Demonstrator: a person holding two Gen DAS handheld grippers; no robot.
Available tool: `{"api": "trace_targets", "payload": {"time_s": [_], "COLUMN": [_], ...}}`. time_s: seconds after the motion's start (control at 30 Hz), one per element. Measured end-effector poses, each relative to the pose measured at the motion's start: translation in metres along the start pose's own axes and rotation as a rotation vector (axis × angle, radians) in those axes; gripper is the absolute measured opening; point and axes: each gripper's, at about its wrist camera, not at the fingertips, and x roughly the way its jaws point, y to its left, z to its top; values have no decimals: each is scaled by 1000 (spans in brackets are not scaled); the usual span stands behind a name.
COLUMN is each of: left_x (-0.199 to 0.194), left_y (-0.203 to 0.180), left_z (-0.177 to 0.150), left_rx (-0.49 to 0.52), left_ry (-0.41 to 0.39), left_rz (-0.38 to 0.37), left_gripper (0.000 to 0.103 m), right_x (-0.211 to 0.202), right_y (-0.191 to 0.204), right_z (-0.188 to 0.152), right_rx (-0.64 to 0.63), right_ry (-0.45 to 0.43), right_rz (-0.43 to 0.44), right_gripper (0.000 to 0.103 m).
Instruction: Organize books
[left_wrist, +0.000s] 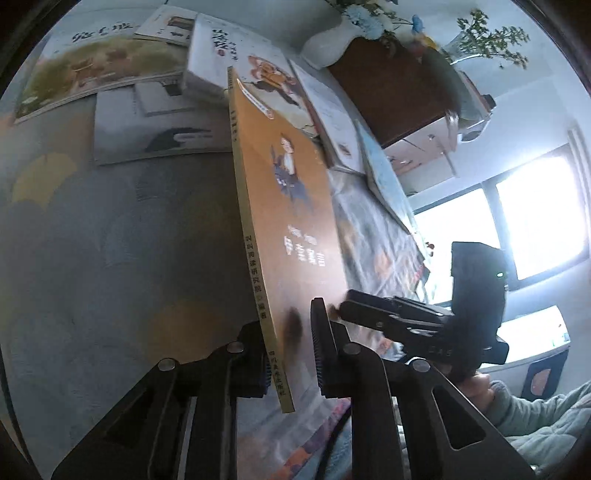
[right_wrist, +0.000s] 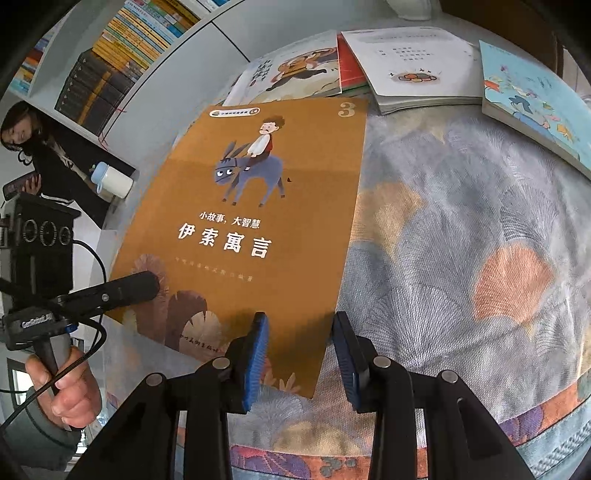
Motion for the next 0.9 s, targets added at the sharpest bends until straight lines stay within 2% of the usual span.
{"api": "trace_targets", "payload": {"time_s": [0.3,0.47,0.5,0.53,0.67,0.7,0.73,0.8,0.87,0.9], "left_x": [10,10,9,7,-7,-9,-9,-7,-4,-3], "left_y": [5,0,2,4,10,10,10,11,14,13], "left_z": [-9,-7,-7,-6,4,7,9,12,13,13], "left_rx": [-31,-40,-62,-99,-240,-262,-271,-304,-355,-367], "left_ry": [-7,-21,-23,-28,-63,-70,-74,-67,-64,-65], "left_rz": [114,128,108,55,-200,-244,-263,-303,-361,-373], "left_gripper": [14,14,14,14,14,14,14,14,14,14], "right_x": [1,0,0,-1,-3,-3,-3,-2,2,3], "right_y": [5,-3,-4,-5,-12,-16,-24,-33,-46,-49], "right_z": [3,0,-1,-2,-2,-2,-3,-5,-8,-9], "right_rx": [-14,38,42,52,113,139,195,278,379,402], "right_ry": [12,-1,-1,-2,6,9,12,7,-1,-7], "right_rz": [0,44,49,56,109,139,205,309,423,446], "right_gripper": [35,35,35,35,37,42,47,65,69,69]}}
